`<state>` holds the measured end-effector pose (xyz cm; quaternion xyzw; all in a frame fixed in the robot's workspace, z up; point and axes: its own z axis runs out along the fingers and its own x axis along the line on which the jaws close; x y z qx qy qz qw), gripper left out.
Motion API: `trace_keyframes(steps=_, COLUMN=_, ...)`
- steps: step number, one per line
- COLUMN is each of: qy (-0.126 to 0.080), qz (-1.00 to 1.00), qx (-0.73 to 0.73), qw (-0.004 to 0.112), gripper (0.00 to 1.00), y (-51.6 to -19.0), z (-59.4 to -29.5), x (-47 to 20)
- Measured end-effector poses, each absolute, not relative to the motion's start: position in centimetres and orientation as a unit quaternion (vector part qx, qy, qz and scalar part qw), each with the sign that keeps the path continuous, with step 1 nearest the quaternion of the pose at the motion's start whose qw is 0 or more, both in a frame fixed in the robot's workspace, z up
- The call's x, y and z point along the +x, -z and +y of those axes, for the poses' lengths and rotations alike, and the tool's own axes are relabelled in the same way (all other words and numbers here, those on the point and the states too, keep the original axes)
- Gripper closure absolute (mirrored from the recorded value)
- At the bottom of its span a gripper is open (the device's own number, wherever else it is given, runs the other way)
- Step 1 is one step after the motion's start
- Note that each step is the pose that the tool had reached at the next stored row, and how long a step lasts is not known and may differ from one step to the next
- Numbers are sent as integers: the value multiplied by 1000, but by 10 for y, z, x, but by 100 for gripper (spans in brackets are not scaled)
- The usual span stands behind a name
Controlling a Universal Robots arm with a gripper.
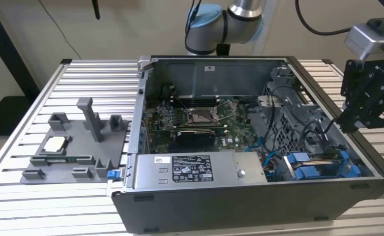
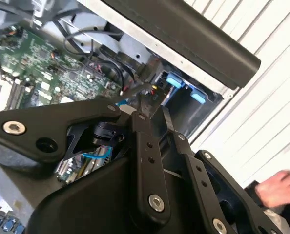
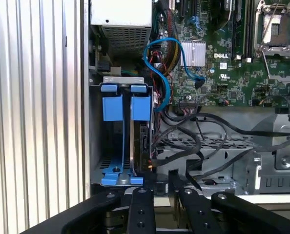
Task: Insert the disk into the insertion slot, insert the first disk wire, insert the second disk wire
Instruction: 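Insert the second disk wire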
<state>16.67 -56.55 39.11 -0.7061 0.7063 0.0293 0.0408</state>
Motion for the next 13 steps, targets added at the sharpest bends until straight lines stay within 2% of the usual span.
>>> trace_keyframes(steps=9, qy=-36, qz=704, qx=-707, qw=48, gripper=73, y=-384, z=-564, x=185)
trace_keyframes(steps=13, qy=-58, qz=703, qx=-706, qw=69, gripper=73, y=-383, z=-564, x=185)
